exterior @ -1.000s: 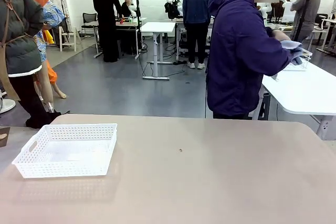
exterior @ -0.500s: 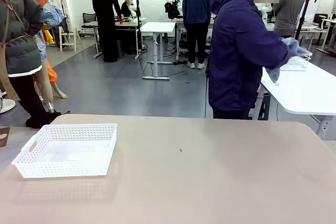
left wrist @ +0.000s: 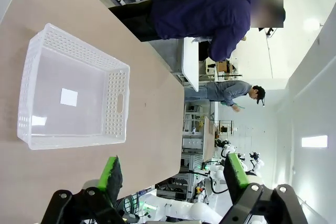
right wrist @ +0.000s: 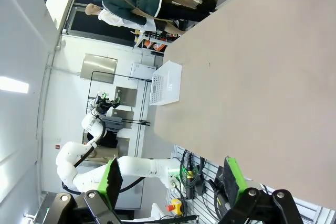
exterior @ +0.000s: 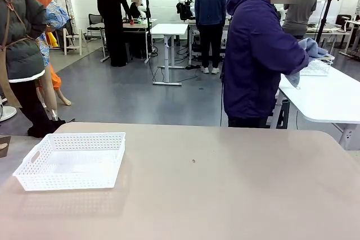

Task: Clean and organize the cups into the basket.
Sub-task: Pick up the Organizing basket and move it to the center of the table, then pick up the Reusable plastic cup from the right side of the table and place it inside the Organizing basket.

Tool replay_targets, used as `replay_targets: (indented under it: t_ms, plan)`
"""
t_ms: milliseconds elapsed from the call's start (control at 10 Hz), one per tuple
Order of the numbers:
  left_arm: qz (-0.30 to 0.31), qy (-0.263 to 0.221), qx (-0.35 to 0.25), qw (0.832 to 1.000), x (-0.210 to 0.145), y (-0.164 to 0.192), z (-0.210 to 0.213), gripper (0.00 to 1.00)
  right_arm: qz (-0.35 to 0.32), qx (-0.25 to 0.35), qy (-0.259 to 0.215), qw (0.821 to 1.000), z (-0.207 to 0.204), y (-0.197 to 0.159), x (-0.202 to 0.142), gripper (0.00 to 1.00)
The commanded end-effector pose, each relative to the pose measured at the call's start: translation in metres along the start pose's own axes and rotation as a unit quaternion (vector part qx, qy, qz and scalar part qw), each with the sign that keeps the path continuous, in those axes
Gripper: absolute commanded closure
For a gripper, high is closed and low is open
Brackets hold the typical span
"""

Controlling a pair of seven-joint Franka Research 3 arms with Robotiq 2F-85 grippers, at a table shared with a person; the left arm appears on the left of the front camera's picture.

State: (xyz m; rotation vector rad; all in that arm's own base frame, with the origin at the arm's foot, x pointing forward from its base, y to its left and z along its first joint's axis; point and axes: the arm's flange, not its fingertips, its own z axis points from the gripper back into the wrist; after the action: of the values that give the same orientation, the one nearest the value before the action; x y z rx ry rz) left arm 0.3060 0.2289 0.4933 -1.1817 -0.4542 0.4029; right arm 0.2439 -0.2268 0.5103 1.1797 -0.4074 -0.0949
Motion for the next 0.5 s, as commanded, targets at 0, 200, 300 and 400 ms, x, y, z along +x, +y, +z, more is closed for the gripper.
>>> replay_targets:
  t_ms: [0,200,300,400]
  plan:
    - [0.002,-0.001,-0.003,1.000,0.0003,0.0000,0.0013,0.00,0.002,0.000,0.002,1.000,0.0011,0.0003,-0.0013,0.00]
    - [0.002,-0.001,-0.003,1.000,0.0003,0.0000,0.0013,0.00,0.002,0.000,0.002,1.000,0.0011,0.0003,-0.0013,0.00]
    - [0.002,-0.001,-0.003,1.000,0.0003,0.0000,0.0013,0.00,0.002,0.000,0.002,1.000,0.0011,0.0003,-0.0013,0.00]
    - [0.002,-0.001,-0.003,1.000,0.0003,0.0000,0.0013,0.00,0.002,0.000,0.002,1.000,0.0011,0.0003,-0.0013,0.00]
